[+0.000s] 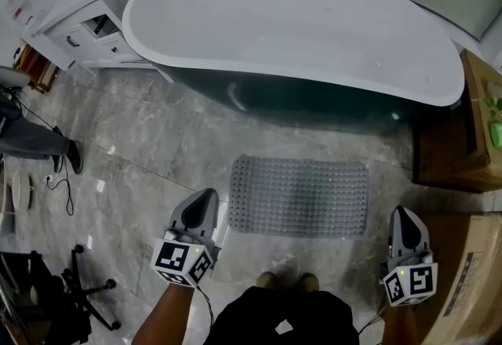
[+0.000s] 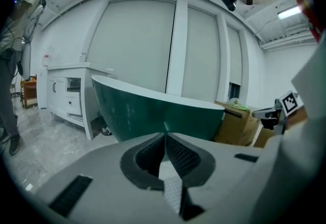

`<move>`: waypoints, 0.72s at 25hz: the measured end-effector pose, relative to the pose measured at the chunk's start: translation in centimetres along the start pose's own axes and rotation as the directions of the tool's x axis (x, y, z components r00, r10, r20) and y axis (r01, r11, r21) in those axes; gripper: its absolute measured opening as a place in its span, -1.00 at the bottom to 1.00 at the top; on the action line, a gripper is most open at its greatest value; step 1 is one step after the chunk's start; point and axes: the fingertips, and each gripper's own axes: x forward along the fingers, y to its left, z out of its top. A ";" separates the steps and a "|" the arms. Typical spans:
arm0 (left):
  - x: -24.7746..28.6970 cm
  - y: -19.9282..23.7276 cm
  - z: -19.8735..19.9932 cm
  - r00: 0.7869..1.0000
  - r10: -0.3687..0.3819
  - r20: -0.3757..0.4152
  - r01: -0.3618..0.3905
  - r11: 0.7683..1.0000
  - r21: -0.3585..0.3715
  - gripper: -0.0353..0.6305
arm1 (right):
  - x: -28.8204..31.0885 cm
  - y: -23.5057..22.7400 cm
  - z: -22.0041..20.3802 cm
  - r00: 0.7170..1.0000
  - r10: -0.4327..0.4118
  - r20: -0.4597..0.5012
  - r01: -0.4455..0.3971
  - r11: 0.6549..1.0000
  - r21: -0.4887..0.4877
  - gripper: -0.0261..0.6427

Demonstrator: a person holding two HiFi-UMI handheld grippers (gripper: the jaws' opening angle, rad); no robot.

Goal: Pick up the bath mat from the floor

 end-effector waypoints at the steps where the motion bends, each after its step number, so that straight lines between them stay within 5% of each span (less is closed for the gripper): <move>1: 0.5 0.4 -1.1 1.000 0.002 -0.007 -0.002 1.000 -0.002 -0.84 | 0.5 -0.1 -1.1 1.000 -0.003 -0.007 0.003 1.000 0.002 -0.91; 18: 8.4 5.3 -18.9 0.991 0.032 -0.126 -0.031 0.999 0.010 -0.84 | 7.9 -4.2 -19.9 0.993 -0.044 -0.112 0.049 0.998 0.046 -0.91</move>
